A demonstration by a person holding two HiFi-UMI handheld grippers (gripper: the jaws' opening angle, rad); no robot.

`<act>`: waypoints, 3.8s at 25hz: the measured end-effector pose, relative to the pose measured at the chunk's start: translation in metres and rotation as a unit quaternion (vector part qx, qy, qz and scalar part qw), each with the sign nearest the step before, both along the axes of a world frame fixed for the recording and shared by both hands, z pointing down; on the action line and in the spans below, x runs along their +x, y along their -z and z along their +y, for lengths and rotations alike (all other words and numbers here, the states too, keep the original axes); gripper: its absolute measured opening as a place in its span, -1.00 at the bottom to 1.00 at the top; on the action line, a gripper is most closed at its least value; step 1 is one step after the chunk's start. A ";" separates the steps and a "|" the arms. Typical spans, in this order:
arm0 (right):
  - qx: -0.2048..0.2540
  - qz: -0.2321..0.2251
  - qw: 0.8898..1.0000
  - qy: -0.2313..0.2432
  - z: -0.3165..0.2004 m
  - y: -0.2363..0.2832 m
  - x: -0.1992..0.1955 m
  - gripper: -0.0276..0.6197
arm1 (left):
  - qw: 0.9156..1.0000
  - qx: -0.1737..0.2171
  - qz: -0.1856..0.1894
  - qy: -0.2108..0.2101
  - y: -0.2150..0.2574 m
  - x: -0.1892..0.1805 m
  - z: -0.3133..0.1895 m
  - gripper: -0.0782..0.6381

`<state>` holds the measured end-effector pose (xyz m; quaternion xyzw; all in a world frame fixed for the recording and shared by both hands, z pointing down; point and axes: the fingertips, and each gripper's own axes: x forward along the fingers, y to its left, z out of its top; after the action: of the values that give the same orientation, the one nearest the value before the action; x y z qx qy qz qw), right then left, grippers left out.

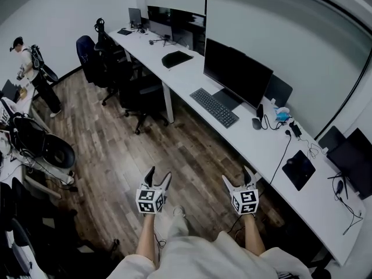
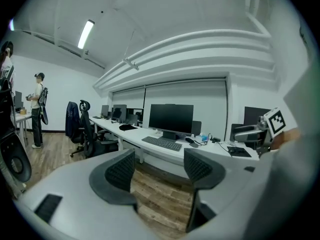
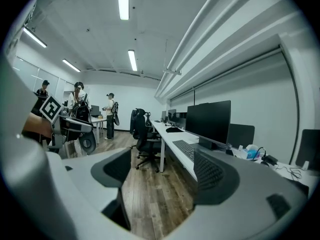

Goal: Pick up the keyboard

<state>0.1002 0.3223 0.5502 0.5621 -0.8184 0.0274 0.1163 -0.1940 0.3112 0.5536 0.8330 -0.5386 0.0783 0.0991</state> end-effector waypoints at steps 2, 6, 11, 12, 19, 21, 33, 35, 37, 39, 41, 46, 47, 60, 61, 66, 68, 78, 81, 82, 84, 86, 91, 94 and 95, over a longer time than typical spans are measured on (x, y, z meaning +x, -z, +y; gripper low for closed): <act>0.000 0.000 1.000 -0.003 -0.023 0.002 -0.007 0.27 | 1.000 0.000 0.001 -0.003 0.001 -0.006 -0.024 0.07; -0.001 0.002 1.000 -0.009 -0.070 0.007 -0.022 0.27 | 1.000 0.001 0.001 -0.010 0.006 -0.020 -0.073 0.07; -0.003 0.004 1.000 -0.010 -0.129 0.014 -0.048 0.26 | 1.000 0.003 0.001 -0.016 0.017 -0.044 -0.136 0.07; -0.004 0.004 1.000 -0.009 -0.140 0.015 -0.054 0.26 | 1.000 0.003 0.002 -0.016 0.018 -0.050 -0.148 0.07; -0.006 0.009 1.000 -0.009 -0.216 0.018 -0.090 0.25 | 1.000 0.001 0.005 -0.015 0.017 -0.090 -0.220 0.07; -0.004 0.009 1.000 -0.009 -0.233 0.018 -0.098 0.25 | 1.000 0.000 0.006 -0.013 0.014 -0.100 -0.236 0.07; -0.006 0.009 1.000 -0.016 -0.289 0.009 -0.120 0.23 | 1.000 0.003 0.002 -0.020 0.012 -0.121 -0.298 0.07; -0.010 0.009 1.000 -0.020 -0.291 0.006 -0.119 0.23 | 1.000 0.001 0.002 -0.020 0.009 -0.122 -0.300 0.07; -0.012 0.008 1.000 -0.021 -0.294 0.003 -0.117 0.23 | 1.000 -0.002 0.001 -0.020 0.006 -0.122 -0.304 0.07; -0.013 0.008 1.000 -0.022 -0.300 0.001 -0.116 0.23 | 1.000 -0.003 0.000 -0.021 0.004 -0.120 -0.310 0.07; -0.015 0.006 1.000 -0.023 -0.306 -0.003 -0.115 0.23 | 1.000 -0.006 0.000 -0.021 0.001 -0.119 -0.317 0.07; -0.019 0.005 1.000 -0.024 -0.328 -0.010 -0.115 0.23 | 1.000 -0.009 0.000 -0.021 -0.004 -0.118 -0.341 0.07; -0.021 0.005 0.999 -0.024 -0.334 -0.012 -0.114 0.23 | 1.000 -0.010 0.000 -0.021 -0.005 -0.117 -0.347 0.07; -0.029 -0.007 0.999 -0.016 -0.463 -0.022 -0.100 0.23 | 1.000 -0.014 -0.012 -0.019 -0.005 -0.097 -0.470 0.07; -0.030 -0.007 0.999 -0.014 -0.475 -0.022 -0.100 0.22 | 1.000 -0.015 -0.013 -0.017 -0.004 -0.097 -0.482 0.07; -0.030 -0.008 1.000 -0.001 -0.538 -0.018 -0.098 0.23 | 1.000 -0.015 -0.014 -0.007 0.003 -0.094 -0.539 0.07; -0.030 -0.008 1.000 0.003 -0.562 -0.015 -0.095 0.22 | 1.000 -0.017 -0.014 -0.003 0.004 -0.091 -0.560 0.07; -0.041 -0.004 0.999 0.014 -0.652 -0.020 -0.083 0.22 | 1.000 -0.023 -0.012 -0.001 0.000 -0.070 -0.648 0.07; -0.044 -0.006 0.999 0.016 -0.670 -0.023 -0.080 0.22 | 1.000 -0.025 -0.014 -0.003 -0.002 -0.063 -0.668 0.07; -0.044 -0.007 0.999 0.016 -0.675 -0.024 -0.079 0.22 | 1.000 -0.027 -0.015 -0.004 -0.003 -0.062 -0.673 0.07; -0.045 -0.007 0.999 0.015 -0.682 -0.026 -0.076 0.22 | 0.999 -0.030 -0.016 -0.006 -0.006 -0.057 -0.681 0.07; -0.047 -0.008 0.999 0.011 -0.686 -0.027 -0.072 0.22 | 0.999 -0.032 -0.015 -0.010 -0.008 -0.051 -0.688 0.07; -0.049 -0.014 0.999 -0.007 -0.688 -0.030 -0.058 0.21 | 0.999 -0.031 -0.019 -0.033 -0.008 -0.028 -0.703 0.07; -0.053 -0.016 0.998 -0.025 -0.683 -0.034 -0.046 0.21 | 0.998 -0.034 -0.022 -0.056 -0.009 -0.012 -0.711 0.07; -0.055 -0.017 0.998 -0.032 -0.680 -0.035 -0.042 0.21 | 0.997 -0.036 -0.023 -0.064 -0.010 -0.006 -0.714 0.07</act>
<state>0.0584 -0.3581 0.5856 0.5804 -0.7989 0.0860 0.1323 -0.1996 -0.4026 0.5635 0.8600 -0.4828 0.1225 0.1112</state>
